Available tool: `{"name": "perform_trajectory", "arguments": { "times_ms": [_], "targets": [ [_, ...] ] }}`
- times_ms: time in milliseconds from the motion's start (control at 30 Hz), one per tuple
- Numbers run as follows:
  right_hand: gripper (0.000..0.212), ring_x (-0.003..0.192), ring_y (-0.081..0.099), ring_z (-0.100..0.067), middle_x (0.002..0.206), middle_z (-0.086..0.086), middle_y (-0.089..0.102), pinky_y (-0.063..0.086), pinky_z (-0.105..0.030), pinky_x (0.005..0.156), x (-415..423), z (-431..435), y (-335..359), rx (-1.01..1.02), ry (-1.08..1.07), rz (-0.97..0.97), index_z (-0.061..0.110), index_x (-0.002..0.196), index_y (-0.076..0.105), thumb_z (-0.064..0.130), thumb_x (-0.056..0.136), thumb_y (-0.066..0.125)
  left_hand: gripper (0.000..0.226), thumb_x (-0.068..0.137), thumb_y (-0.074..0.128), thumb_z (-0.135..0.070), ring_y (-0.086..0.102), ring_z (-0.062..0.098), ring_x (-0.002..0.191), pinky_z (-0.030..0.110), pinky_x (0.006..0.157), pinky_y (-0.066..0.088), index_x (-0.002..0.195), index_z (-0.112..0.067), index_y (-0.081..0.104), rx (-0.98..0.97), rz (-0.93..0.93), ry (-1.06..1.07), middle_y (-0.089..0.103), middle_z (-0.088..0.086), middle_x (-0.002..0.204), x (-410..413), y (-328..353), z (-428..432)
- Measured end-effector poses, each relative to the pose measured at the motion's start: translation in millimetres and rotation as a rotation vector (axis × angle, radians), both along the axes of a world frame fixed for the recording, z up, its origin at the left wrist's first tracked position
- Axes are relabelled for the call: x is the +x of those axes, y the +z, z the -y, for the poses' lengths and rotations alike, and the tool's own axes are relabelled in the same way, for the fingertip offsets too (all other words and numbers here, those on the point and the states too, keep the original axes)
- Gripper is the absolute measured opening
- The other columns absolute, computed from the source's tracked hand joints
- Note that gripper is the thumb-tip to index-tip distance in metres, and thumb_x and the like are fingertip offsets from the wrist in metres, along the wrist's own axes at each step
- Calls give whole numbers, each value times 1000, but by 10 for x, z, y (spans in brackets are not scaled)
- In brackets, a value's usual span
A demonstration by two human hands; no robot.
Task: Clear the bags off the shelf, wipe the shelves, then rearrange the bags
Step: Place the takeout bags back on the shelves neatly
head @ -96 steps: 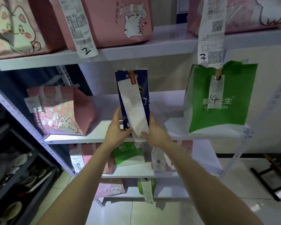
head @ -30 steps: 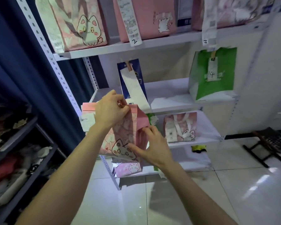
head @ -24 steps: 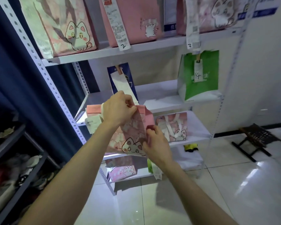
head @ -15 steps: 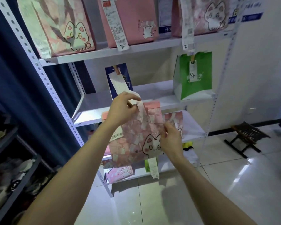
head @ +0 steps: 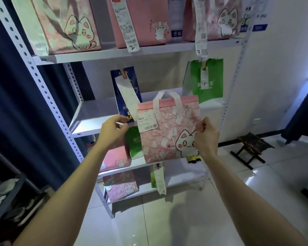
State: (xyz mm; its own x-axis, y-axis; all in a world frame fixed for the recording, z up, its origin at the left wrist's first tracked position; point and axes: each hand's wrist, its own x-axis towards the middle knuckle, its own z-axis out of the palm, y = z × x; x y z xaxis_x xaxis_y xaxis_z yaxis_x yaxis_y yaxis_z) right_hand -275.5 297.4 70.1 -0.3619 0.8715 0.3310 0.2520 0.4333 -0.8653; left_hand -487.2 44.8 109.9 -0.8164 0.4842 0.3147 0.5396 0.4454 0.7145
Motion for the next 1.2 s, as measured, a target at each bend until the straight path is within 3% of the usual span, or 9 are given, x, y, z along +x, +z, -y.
{"name": "perform_trajectory", "arguments": {
  "times_ms": [100,233,367,567,667,800,967,1100,1200],
  "targets": [
    [24,77,59,-37,86,-15,60,49,-48,64,-120,-169,90,-8,-6,-19,18,82,46,10,104,45,23,106,68,-23,70,14,100,13,65,50,128,-21,72,-18,51,-41,72,-2,120,-93,-118,-115],
    [23,78,63,-34,87,-8,63,56,-53,68,-390,-442,213,22,-12,-57,20,84,48,12,105,46,33,106,68,-30,70,17,112,26,86,57,137,-21,66,-40,91,-85,73,-6,124,-275,-217,-423],
    [19,79,62,-31,88,-5,62,56,-53,70,-700,-813,301,38,-13,-124,19,86,49,12,104,49,37,106,68,-27,65,17,123,19,90,48,142,-21,64,-37,79,-46,69,-2,138,-546,-270,-788],
    [14,85,59,-33,90,-9,61,55,-53,74,-1221,-1311,344,47,24,-168,13,89,52,3,100,53,45,102,71,-25,57,15,124,28,108,41,145,-18,61,-53,29,136,57,5,147,-939,-472,-1054],
    [16,88,60,-34,90,-10,62,53,-50,72,-1449,-1451,312,29,59,-160,13,88,52,1,98,52,46,100,74,-21,47,18,140,25,114,33,145,-15,61,-34,57,206,53,8,150,-1103,-587,-1035],
    [19,86,58,-35,89,-11,61,51,-51,72,-1637,-1520,196,8,62,-141,15,85,49,2,99,51,44,98,77,-22,36,19,152,34,126,29,140,-17,64,-45,92,238,49,8,155,-1288,-667,-989],
    [19,86,60,-32,90,-9,63,53,-50,73,-1883,-1533,134,-24,33,-135,15,88,51,-3,95,52,38,97,78,-24,33,19,157,37,123,31,133,-20,67,5,138,233,44,3,160,-1568,-620,-1073],
    [21,86,61,-30,89,-6,63,54,-47,70,-2066,-1516,71,-38,39,-141,20,88,52,1,98,55,31,100,72,-24,59,22,127,33,101,43,130,-15,68,40,190,214,59,2,142,-1775,-590,-1079],
    [24,84,63,-29,89,-3,63,51,-40,65,-2206,-1456,-7,-28,23,-132,27,87,49,8,101,55,39,102,68,-18,61,18,124,29,99,44,141,-15,67,102,255,197,63,-1,142,-1921,-582,-884]
  ]
}}
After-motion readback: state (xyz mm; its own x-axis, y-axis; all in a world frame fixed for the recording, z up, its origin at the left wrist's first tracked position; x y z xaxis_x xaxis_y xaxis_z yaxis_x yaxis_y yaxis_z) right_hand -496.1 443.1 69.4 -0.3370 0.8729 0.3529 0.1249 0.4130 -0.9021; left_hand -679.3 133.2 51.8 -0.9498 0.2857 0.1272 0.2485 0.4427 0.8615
